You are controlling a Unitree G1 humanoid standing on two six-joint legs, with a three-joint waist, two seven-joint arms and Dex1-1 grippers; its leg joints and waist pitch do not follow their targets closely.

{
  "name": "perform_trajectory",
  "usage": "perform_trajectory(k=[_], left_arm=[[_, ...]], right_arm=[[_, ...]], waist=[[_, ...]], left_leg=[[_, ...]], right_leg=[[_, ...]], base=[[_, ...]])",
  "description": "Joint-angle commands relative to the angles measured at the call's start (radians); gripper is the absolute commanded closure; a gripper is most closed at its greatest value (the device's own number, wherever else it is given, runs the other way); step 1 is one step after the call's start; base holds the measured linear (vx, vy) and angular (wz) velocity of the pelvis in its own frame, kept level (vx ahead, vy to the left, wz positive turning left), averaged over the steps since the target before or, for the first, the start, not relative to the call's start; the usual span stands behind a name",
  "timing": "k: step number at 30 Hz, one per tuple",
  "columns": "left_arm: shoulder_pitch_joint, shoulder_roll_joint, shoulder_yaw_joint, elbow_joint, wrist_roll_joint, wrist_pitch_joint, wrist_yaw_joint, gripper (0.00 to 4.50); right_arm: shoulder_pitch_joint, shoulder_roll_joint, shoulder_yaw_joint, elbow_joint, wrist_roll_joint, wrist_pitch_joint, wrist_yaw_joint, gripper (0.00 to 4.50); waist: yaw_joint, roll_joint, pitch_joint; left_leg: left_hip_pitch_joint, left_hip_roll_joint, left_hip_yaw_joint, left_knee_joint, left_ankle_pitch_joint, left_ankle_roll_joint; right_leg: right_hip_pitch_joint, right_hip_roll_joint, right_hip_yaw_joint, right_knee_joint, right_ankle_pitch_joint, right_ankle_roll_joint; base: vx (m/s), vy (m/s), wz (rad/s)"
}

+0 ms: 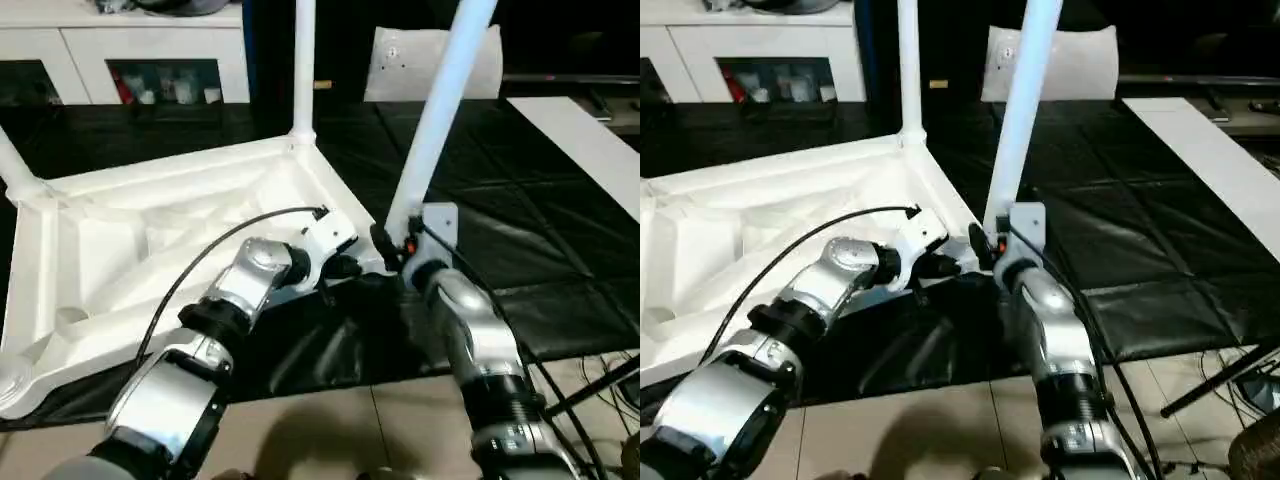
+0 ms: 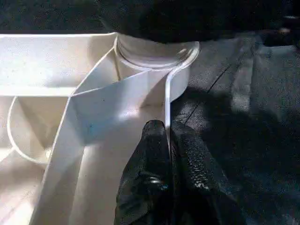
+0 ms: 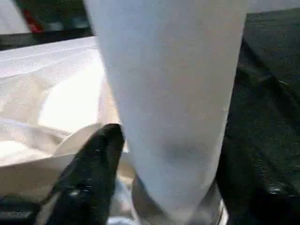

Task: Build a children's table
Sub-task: Rotate leg to tighten

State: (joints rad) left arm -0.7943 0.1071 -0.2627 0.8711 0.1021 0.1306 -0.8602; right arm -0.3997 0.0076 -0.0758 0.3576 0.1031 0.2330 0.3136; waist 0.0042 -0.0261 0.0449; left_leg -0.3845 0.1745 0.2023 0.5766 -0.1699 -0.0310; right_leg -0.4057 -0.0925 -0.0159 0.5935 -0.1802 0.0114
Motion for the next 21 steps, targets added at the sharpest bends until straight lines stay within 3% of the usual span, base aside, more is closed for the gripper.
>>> perform_trajectory(k=[1,2,4,8,12,15,19,21], left_arm=[[0.021,-0.007,-0.016,-0.039,-0.048,-0.079,-0.083,4.50],[0.036,0.020,-0.025,-0.048,-0.050,-0.112,-0.135,4.50],[0.055,0.054,-0.035,-0.062,-0.059,-0.143,-0.212,4.50],[0.081,0.111,-0.056,-0.080,-0.059,-0.175,-0.326,4.50],[0.095,0.150,-0.065,-0.088,-0.058,-0.205,-0.421,4.50],[0.110,0.196,-0.086,-0.104,-0.067,-0.236,-0.540,4.50],[0.114,0.229,-0.102,-0.111,-0.064,-0.254,-0.599,4.50],[0.115,0.247,-0.108,-0.117,-0.067,-0.258,-0.638,4.50]], right_arm=[[0.027,0.007,0.108,-0.047,0.052,0.000,0.143,1.22],[0.044,-0.027,0.109,-0.074,0.062,-0.004,0.188,0.95],[0.063,-0.075,0.111,-0.104,0.075,-0.012,0.251,0.95],[0.085,-0.170,0.124,-0.142,0.095,-0.015,0.387,0.58],[0.102,-0.253,0.147,-0.172,0.121,-0.001,0.550,0.58],[0.110,-0.347,0.197,-0.204,0.169,0.024,0.734,0.58],[0.104,-0.397,0.226,-0.211,0.187,0.037,0.836,0.58],[0.094,-0.416,0.238,-0.206,0.198,0.055,0.881,0.83]], waist=[[0.007,-0.007,-0.059],[0.009,-0.007,-0.058],[0.008,-0.005,-0.057],[0.009,-0.002,-0.056],[0.011,-0.002,-0.056],[0.022,0.000,-0.055],[0.032,-0.002,-0.054],[0.037,-0.002,-0.055]], left_leg=[[0.016,0.046,-0.022,-0.066,-0.251,0.050],[0.016,0.047,-0.023,-0.066,-0.251,0.055],[0.014,0.047,-0.022,-0.067,-0.254,0.061],[0.018,0.051,-0.022,-0.069,-0.277,0.043],[0.021,0.052,-0.020,-0.066,-0.277,0.053],[0.022,0.054,-0.020,-0.067,-0.280,0.058],[0.024,0.057,-0.019,-0.068,-0.283,0.051],[0.024,0.058,-0.019,-0.069,-0.281,0.039]], right_leg=[[0.038,-0.043,0.023,-0.076,-0.206,-0.200],[0.040,-0.042,0.022,-0.076,-0.206,-0.203],[0.041,-0.042,0.022,-0.076,-0.212,-0.205],[0.037,-0.043,0.023,-0.075,-0.241,-0.215],[0.036,-0.043,0.023,-0.073,-0.211,-0.231],[0.038,-0.043,0.023,-0.073,-0.220,-0.231],[0.034,-0.045,0.024,-0.071,-0.229,-0.234],[0.036,-0.044,0.021,-0.067,-0.233,-0.237]], base=[[0.000,0.000,0.00],[0.000,0.000,0.00],[0.000,0.000,0.00],[0.000,0.000,0.00],[0.000,0.000,0.00],[0.000,0.000,0.00],[0.000,0.000,0.00],[0.000,0.000,0.00]])
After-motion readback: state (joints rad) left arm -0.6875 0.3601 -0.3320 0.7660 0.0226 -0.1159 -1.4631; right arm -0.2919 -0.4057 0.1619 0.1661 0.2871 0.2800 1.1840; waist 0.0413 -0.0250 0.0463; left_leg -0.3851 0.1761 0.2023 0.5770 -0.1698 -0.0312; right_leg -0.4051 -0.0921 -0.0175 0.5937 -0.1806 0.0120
